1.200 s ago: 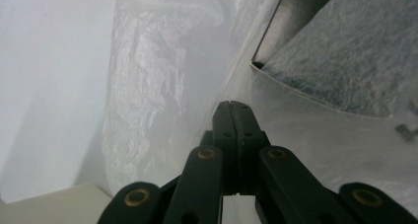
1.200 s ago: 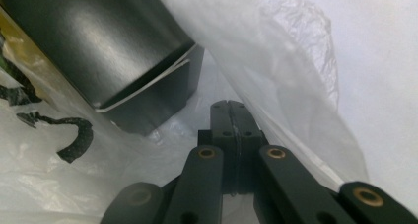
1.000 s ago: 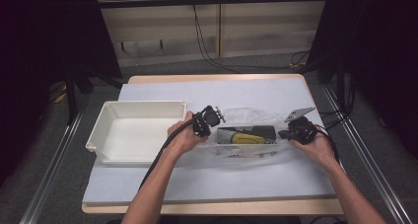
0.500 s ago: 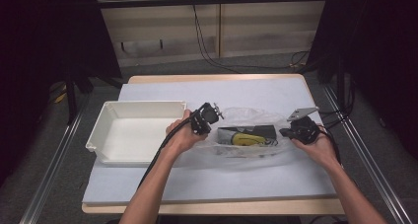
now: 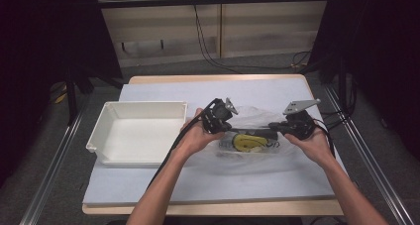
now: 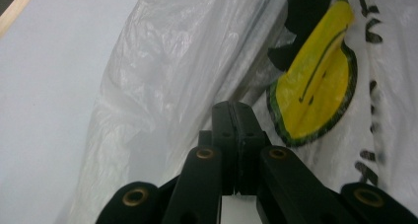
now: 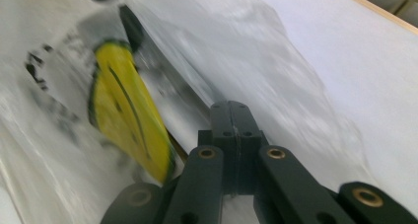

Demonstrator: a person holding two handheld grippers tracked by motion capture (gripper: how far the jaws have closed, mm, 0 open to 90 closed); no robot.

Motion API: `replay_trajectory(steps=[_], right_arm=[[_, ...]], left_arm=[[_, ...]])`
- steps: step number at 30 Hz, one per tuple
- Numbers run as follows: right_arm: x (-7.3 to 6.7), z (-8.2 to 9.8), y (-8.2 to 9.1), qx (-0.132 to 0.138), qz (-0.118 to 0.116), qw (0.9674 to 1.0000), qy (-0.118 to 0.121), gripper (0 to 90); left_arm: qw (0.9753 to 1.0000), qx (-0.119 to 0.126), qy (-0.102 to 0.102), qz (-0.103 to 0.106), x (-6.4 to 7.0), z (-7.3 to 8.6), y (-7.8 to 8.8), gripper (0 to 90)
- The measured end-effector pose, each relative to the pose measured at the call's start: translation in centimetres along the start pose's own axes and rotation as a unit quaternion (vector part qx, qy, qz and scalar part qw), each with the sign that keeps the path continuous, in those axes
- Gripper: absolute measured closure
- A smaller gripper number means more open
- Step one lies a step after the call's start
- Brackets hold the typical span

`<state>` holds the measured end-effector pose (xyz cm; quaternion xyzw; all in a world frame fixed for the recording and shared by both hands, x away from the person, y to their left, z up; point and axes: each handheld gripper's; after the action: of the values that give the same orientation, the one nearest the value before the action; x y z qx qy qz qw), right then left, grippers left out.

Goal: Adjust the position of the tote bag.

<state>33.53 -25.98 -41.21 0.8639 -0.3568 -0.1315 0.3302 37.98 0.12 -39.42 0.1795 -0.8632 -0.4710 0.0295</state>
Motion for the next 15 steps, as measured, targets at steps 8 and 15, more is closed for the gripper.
replay_trajectory(steps=[8, 15], right_arm=[[0.0, -1.3, -3.9, -0.016, -0.038, 0.9991, 0.002, 90.0], [2.0, -1.4, -5.5, -0.010, -0.018, 0.9994, -0.030, 90.0]], left_arm=[[0.9999, 0.001, -0.001, 0.012, 0.8, 0.1, -1.8, 89.0], [0.9995, 0.012, -0.017, 0.022, 2.1, 0.9, -1.3, 90.0]])
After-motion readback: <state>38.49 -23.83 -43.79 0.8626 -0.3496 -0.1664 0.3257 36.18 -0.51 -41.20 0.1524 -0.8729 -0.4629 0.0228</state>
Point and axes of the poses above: each handheld gripper's, and its own axes: y roughly backward along the jaws, z roughly out of its underside, x roughly to its right, and after that the axes turned 1 degree about -y, right-handed
